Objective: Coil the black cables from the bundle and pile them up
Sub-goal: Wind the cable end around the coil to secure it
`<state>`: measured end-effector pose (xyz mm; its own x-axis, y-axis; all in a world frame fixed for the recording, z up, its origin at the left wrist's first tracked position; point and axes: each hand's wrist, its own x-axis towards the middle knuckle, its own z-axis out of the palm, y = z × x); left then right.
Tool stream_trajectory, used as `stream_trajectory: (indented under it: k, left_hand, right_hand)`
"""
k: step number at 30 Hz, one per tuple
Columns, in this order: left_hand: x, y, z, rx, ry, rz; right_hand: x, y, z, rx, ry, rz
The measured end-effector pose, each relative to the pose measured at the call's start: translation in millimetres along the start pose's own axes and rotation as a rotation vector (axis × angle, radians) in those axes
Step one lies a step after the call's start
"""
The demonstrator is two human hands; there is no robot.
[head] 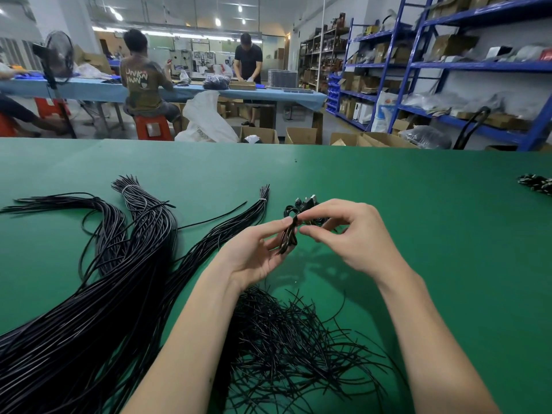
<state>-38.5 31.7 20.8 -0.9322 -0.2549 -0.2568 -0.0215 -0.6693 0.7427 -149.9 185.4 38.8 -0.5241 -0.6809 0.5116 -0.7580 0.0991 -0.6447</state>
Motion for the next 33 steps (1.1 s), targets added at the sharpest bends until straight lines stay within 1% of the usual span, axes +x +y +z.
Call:
stream_trajectory:
  k: [7, 10, 11, 12, 15, 16, 17, 18, 19, 21, 23, 25, 26, 30, 31, 33]
  left_hand:
    - [-1, -2, -1, 0.052, -0.021, -0.016]
    - [1, -4, 1, 0.121, -0.032, 0.107]
    - [1, -4, 1, 0.148, -0.039, 0.170]
    - [1, -4, 1, 0.178, -0.047, 0.231]
    - [-1, 0, 3, 0.294, -0.073, 0.346]
    - [-2, 1, 4, 0.317, -0.076, 0.356]
    - [-2, 3, 5, 0.321, -0.075, 0.352]
    - [-1, 4, 6, 0.311, -0.070, 0.336]
    - [-1, 5, 6, 0.291, -0.060, 0.315]
    - [1, 5, 4, 0.224, -0.022, 0.267]
    - [3, 3, 3, 0.146, 0.015, 0.225]
    - [3, 2, 4, 0.080, 0.040, 0.205]
    - [3, 1, 5, 0.055, 0.047, 0.198]
    - [2, 0, 5, 0.007, 0.061, 0.168]
    - [2, 0, 4, 0.002, 0.062, 0.164]
    - [3, 0, 3, 0.008, 0.063, 0.166]
  right_hand:
    - [-1, -1, 0, 0.039, 0.031, 0.024]
    - [-1, -3, 6, 0.137, 0.069, 0.143]
    - [-1, -5, 9, 0.223, 0.059, 0.221]
    - [0, -7, 12, 0.369, 0.037, 0.330]
    - [2, -11, 18, 1.065, -0.106, 0.758]
    - [1, -11, 19, 1.230, -0.133, 0.838]
    - [1, -11, 20, 1.304, -0.140, 0.859]
    - [1, -10, 22, 1.295, -0.139, 0.845]
    - [1, -9, 22, 1.222, -0.135, 0.805]
    - [2, -9, 20, 0.957, -0.114, 0.680]
    - [1, -6, 18, 0.623, -0.069, 0.508]
    - [0, -4, 18, 0.338, 0.008, 0.317]
    - [0, -2, 19, 0.244, 0.061, 0.227]
    - [-1, 1, 28, -0.108, 0.257, -0.090]
    - [-2, 2, 30, -0.159, 0.299, -0.136]
    - [-4, 4, 33, -0.177, 0.370, -0.185]
